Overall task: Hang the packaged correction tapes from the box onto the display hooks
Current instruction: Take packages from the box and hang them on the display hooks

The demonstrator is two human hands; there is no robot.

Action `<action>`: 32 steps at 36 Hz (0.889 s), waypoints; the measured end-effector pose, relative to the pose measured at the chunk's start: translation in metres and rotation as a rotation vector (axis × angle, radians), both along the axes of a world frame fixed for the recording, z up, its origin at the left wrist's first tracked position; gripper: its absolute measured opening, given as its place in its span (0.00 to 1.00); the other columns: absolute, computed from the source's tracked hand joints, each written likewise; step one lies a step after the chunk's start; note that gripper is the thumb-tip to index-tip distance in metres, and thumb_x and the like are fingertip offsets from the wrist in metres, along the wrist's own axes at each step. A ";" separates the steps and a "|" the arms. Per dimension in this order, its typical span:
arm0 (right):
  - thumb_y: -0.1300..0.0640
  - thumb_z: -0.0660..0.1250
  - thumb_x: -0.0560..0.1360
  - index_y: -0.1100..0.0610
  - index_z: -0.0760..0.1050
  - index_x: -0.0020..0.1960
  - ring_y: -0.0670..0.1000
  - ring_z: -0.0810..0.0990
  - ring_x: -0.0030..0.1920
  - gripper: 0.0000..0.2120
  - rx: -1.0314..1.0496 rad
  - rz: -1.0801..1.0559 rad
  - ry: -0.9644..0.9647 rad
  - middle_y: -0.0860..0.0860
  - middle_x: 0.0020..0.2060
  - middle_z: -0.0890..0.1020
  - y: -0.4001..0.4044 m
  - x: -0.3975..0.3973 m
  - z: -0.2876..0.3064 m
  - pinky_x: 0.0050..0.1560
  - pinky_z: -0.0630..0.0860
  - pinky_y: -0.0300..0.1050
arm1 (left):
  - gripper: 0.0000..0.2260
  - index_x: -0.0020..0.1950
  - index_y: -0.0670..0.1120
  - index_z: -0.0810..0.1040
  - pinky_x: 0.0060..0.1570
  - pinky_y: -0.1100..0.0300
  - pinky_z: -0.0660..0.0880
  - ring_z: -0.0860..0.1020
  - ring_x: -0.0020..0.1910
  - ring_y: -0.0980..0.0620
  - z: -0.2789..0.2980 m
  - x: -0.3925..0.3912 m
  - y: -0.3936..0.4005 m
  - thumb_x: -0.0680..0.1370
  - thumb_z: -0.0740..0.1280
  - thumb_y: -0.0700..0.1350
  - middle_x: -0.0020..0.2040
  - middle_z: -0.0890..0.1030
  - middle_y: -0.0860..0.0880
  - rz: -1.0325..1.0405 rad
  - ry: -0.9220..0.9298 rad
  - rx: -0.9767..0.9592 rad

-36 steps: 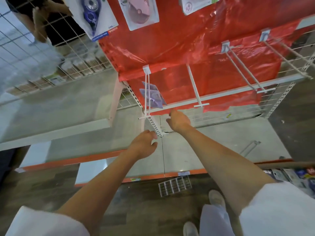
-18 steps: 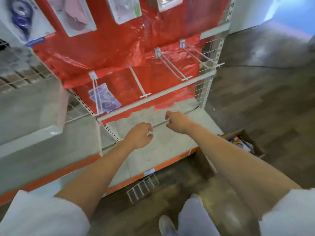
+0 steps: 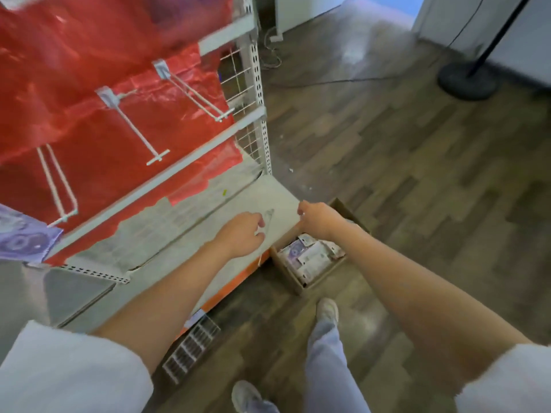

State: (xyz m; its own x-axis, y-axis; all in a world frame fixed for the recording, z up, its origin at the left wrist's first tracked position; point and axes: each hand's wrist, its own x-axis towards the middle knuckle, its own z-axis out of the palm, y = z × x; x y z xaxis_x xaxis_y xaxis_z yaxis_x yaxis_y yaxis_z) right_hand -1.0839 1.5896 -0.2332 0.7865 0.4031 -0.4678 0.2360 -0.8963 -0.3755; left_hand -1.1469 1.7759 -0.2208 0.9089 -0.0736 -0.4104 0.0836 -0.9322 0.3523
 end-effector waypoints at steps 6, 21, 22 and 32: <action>0.60 0.60 0.79 0.61 0.65 0.68 0.60 0.74 0.63 0.18 -0.035 -0.099 0.085 0.59 0.63 0.75 -0.067 0.054 -0.044 0.59 0.72 0.51 | 0.14 0.63 0.41 0.73 0.58 0.56 0.70 0.74 0.60 0.43 -0.032 0.067 -0.063 0.78 0.62 0.43 0.61 0.76 0.42 -0.022 0.070 -0.003; 0.61 0.59 0.78 0.62 0.67 0.65 0.61 0.73 0.62 0.16 -0.145 -0.163 0.234 0.61 0.62 0.74 -0.156 0.124 -0.112 0.56 0.71 0.48 | 0.12 0.61 0.42 0.73 0.54 0.54 0.70 0.74 0.58 0.43 -0.093 0.138 -0.132 0.80 0.60 0.44 0.59 0.72 0.42 -0.160 0.262 0.061; 0.61 0.58 0.78 0.62 0.67 0.66 0.61 0.73 0.62 0.16 -0.141 -0.179 0.243 0.62 0.63 0.74 -0.157 0.125 -0.116 0.56 0.71 0.48 | 0.11 0.60 0.42 0.74 0.54 0.54 0.70 0.74 0.57 0.43 -0.097 0.139 -0.131 0.80 0.60 0.44 0.58 0.72 0.42 -0.161 0.271 0.061; 0.60 0.59 0.78 0.61 0.63 0.71 0.61 0.74 0.62 0.22 -0.115 -0.260 0.374 0.61 0.64 0.73 -0.149 0.109 -0.202 0.59 0.73 0.50 | 0.13 0.62 0.42 0.72 0.57 0.51 0.73 0.75 0.58 0.44 -0.202 0.140 -0.126 0.79 0.61 0.43 0.60 0.75 0.43 -0.165 0.386 0.028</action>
